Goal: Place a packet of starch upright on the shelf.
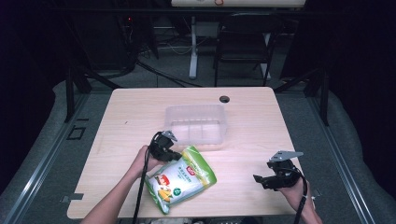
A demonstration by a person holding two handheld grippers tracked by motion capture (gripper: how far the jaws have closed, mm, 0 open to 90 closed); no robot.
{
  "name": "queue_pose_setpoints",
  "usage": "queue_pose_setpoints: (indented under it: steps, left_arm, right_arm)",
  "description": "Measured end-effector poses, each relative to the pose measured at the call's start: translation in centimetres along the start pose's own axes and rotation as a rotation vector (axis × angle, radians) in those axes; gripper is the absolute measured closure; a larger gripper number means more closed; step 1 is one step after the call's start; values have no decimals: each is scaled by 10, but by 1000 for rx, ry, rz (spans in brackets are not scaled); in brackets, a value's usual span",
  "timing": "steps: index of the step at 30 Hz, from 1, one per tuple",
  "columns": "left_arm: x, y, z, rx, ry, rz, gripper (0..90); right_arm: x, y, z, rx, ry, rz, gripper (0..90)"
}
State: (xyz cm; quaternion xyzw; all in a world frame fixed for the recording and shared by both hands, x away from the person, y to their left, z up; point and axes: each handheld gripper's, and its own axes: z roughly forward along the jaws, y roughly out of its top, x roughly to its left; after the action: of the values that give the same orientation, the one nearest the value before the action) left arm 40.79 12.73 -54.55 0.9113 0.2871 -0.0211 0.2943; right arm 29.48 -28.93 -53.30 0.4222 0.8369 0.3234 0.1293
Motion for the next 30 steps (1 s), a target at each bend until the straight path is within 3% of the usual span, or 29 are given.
queue_pose_setpoints:
  steps: [5,9,13,17,22,25,30]
  left_arm:
    - [9,4,6,18,-55,-10,775]
    - [9,11,13,20,-77,-25,659]
    - [7,15,18,21,-111,-28,633]
    - [6,16,22,27,-128,-29,660]
    - [4,16,20,25,-138,-29,826]
    - [1,15,17,29,-118,-16,892]
    - [-5,15,14,28,-76,17,900]
  right_arm:
    - [1,0,0,0,5,-4,206]
    - [0,0,0,1,4,-2,205]
    - [1,0,0,2,6,-6,205]
    - [1,0,0,5,4,-5,207]
    - [1,1,0,-3,5,-5,209]
    - [1,1,0,-5,6,-3,208]
    - [1,2,1,-12,-2,3,208]
